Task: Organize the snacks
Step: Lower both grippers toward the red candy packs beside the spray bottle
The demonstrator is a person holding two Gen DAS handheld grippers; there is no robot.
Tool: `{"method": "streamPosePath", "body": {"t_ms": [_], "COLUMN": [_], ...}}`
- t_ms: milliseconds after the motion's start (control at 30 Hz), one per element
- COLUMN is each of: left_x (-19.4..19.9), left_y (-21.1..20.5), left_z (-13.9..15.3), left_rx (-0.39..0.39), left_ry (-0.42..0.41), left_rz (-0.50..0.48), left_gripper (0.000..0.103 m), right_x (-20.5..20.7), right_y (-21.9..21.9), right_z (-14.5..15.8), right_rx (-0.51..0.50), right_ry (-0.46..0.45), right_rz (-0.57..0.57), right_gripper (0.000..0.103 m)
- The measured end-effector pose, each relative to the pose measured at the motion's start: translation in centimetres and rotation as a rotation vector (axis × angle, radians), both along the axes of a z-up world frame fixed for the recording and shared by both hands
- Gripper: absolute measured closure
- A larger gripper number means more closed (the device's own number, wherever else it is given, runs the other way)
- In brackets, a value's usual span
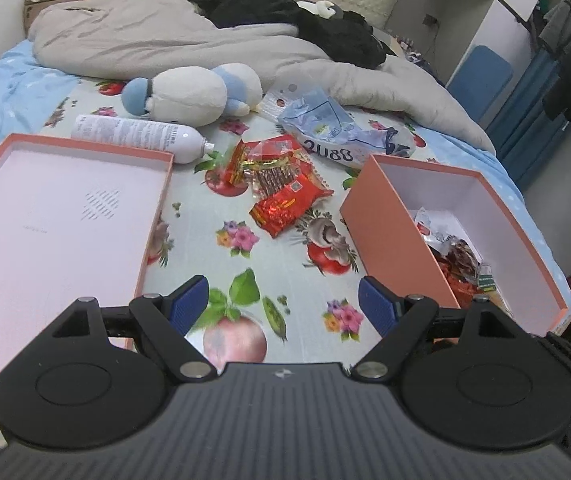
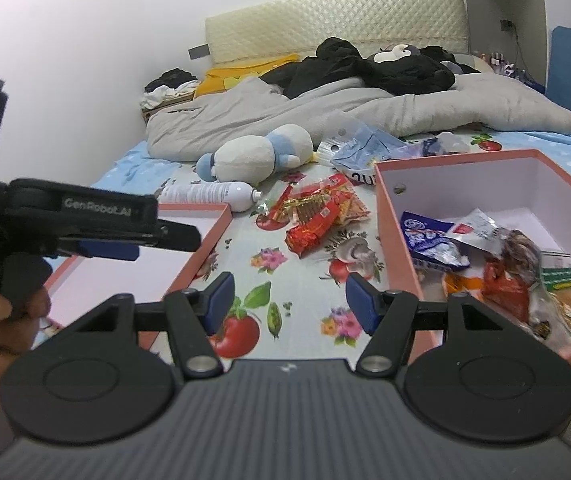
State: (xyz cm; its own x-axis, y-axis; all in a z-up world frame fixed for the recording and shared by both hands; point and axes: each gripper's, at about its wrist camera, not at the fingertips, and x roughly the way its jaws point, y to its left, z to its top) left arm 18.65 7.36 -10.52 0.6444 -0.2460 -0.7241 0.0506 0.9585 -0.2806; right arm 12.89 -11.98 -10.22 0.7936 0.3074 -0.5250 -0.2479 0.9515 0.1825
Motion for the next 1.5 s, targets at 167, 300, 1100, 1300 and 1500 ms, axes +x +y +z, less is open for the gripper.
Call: {"method": "streamPosePath", "body": {"t_ms": [167, 300, 1100, 1300, 1500], "left_x": [4.4, 7.5, 25.6, 29.1, 31.2], "left_y": [0.5, 0.8, -0.7, -2.1, -3.2], "left_z": [-1.5, -2.7, -10.1, -13.0, -14.9], "left_rx": [0.026, 0.058, 0.027, 0.092, 0.132], "left_ry": [0.029, 0.037, -0.002, 0.022, 0.037], "left_rz": [-0.039, -0.083, -0.334, -0.373, -0.397], "left_gripper": [0.019, 0.019, 0.019, 0.019, 0.018], "right_x": [2.3, 4.1, 18.0, 21.6, 23.3], "right_y": [1.7, 2.9, 6.4, 7.1, 8.3], "right_z": [-1.2, -2.0, -10.3, -12.8, -14.1], "right_rx": [0.005, 0.004, 0.015, 0.002, -0.064], "right_ry": [0.005, 0.008, 0.095, 0.135, 0.139], "right_rz": [0.000, 0.003, -0.088, -0.130, -0.138], "right_gripper": [0.039, 0.039, 0.020, 0.020, 0.020]}}
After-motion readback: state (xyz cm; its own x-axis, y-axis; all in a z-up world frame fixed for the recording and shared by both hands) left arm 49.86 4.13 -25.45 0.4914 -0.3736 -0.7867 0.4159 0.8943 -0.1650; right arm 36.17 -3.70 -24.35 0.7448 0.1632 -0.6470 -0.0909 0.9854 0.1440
